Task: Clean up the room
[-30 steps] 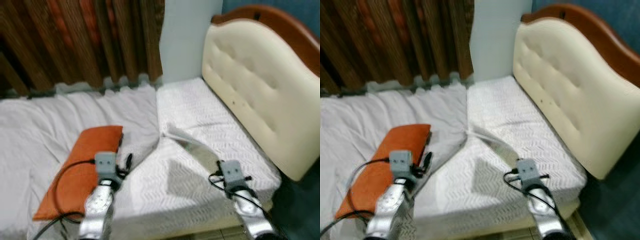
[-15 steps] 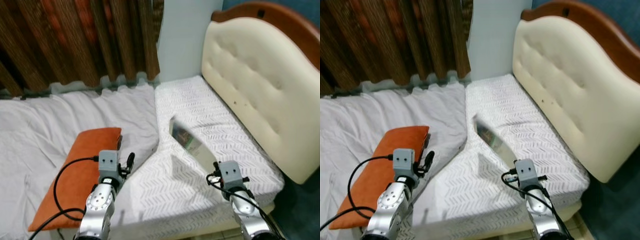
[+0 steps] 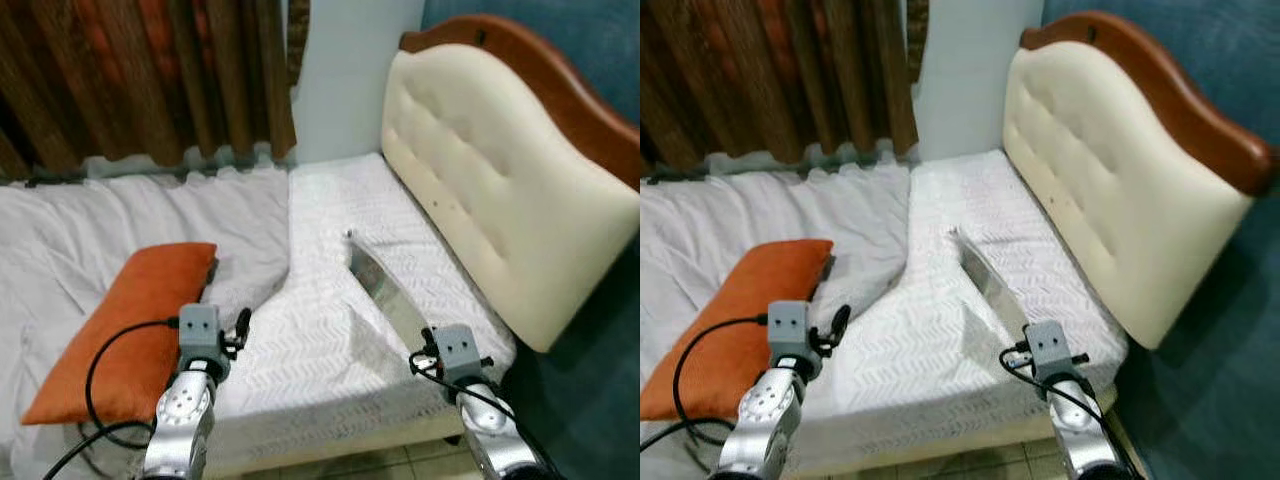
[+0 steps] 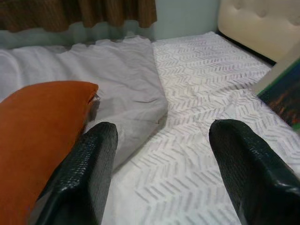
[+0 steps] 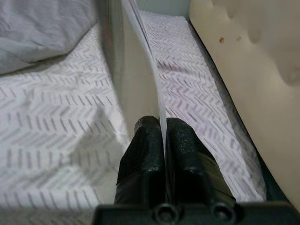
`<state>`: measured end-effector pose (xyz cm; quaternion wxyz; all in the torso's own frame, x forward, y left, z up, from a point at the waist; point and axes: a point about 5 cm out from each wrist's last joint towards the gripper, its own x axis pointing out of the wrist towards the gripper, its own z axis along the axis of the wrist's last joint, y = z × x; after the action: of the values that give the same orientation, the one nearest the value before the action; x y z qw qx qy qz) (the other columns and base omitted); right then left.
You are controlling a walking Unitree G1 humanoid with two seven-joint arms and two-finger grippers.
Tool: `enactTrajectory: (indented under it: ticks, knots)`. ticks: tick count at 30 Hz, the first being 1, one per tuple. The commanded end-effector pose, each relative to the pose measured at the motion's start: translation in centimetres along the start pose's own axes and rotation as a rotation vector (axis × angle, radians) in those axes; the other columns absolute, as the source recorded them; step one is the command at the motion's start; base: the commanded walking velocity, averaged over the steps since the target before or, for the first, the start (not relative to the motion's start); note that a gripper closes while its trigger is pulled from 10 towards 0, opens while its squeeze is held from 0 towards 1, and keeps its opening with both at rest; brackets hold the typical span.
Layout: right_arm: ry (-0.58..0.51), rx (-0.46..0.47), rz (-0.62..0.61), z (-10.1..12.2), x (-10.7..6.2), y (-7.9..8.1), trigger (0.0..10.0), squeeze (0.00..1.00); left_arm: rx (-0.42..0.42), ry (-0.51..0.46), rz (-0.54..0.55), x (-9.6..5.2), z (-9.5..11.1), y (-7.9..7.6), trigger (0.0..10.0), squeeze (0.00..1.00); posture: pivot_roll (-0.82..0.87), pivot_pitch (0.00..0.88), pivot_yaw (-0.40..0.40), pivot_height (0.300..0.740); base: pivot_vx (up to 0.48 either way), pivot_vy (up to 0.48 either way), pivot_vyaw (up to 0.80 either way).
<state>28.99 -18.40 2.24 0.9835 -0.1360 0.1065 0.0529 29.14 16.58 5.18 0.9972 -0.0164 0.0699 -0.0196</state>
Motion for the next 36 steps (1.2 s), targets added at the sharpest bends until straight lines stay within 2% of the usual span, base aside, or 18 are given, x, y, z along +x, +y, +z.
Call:
enactTrajectory:
  ticks: [1, 4, 9, 13, 36]
  knots:
    - [-0.039, 0.027, -0.012, 0.86, 0.38, -0.51, 0.0, 0.0, -0.01, 0.0, -0.016, 0.17, 0.11, -0.58, 10.0, 0.0, 0.04, 0.0, 0.028, 0.74, 0.472, 0.0, 0.0]
    - [-0.034, 0.013, -0.001, 0.86, 0.43, -0.39, 0.0, 0.0, -0.001, 0.007, -0.025, 0.19, 0.02, -0.72, 10.0, 0.0, 0.04, 0.0, 0.028, 0.74, 0.427, 0.0, 0.0]
    - [-0.046, 0.012, -0.001, 1.19, 0.61, -0.28, 0.0, 0.0, 0.029, 0.018, -0.031, 0.24, -0.09, -0.84, 10.0, 0.0, 0.04, 0.0, 0.026, 0.74, 0.0, 0.0, 0.7]
    - [-0.044, 0.015, -0.004, 1.22, 0.68, -0.37, 0.0, 0.0, 0.03, 0.002, -0.041, 0.3, 0.17, -0.84, 10.0, 0.0, 0.04, 0.0, 0.026, 0.74, 0.0, 0.0, 0.0]
    - [-0.025, 0.016, 0.013, 0.71, 0.5, -0.07, 0.0, 0.0, 0.058, -0.002, -0.065, 0.36, 0.18, -1.18, 10.0, 0.0, 0.04, 0.0, 0.031, 0.74, 0.475, 0.0, 0.0]
